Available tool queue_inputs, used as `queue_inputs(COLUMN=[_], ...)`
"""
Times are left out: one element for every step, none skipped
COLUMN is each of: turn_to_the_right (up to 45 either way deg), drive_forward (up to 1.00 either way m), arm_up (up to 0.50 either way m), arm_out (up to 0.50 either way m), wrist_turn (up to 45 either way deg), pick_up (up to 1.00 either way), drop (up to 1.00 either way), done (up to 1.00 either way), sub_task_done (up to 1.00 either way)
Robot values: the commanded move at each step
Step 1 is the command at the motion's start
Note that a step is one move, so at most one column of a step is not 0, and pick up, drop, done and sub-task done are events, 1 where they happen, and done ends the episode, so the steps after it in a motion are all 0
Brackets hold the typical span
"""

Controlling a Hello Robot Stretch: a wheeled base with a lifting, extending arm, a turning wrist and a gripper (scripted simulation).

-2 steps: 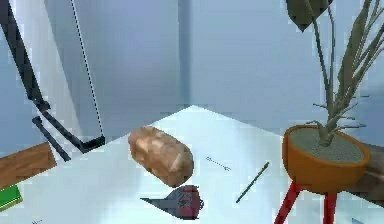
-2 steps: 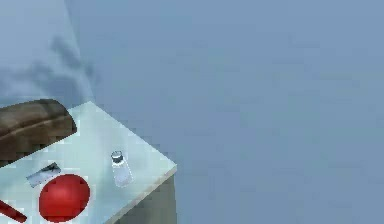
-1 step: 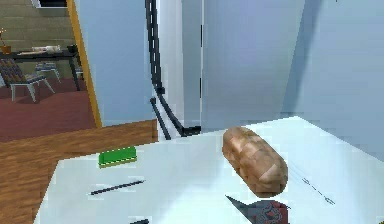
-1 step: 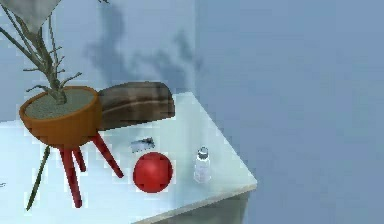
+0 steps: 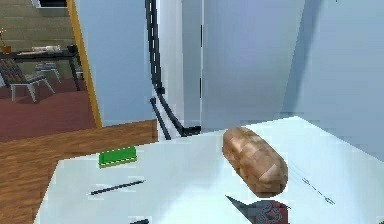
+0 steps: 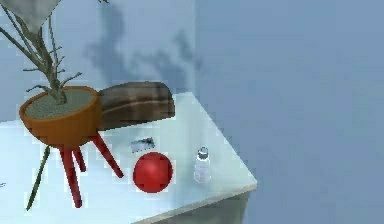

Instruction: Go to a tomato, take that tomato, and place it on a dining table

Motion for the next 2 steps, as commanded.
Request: queue_inputs(turn_to_the_right=[0.0, 0.0], drive_forward=[0.00, 0.00], arm_up=[0.38, 0.00], arm_out=[0.00, 0.06], wrist_turn=[0.0, 0.0], pick_up=[0.00, 0.00], drop=[0.00, 0.00], done=[0.00, 0.00], sub_task_done=[0.00, 0.00])
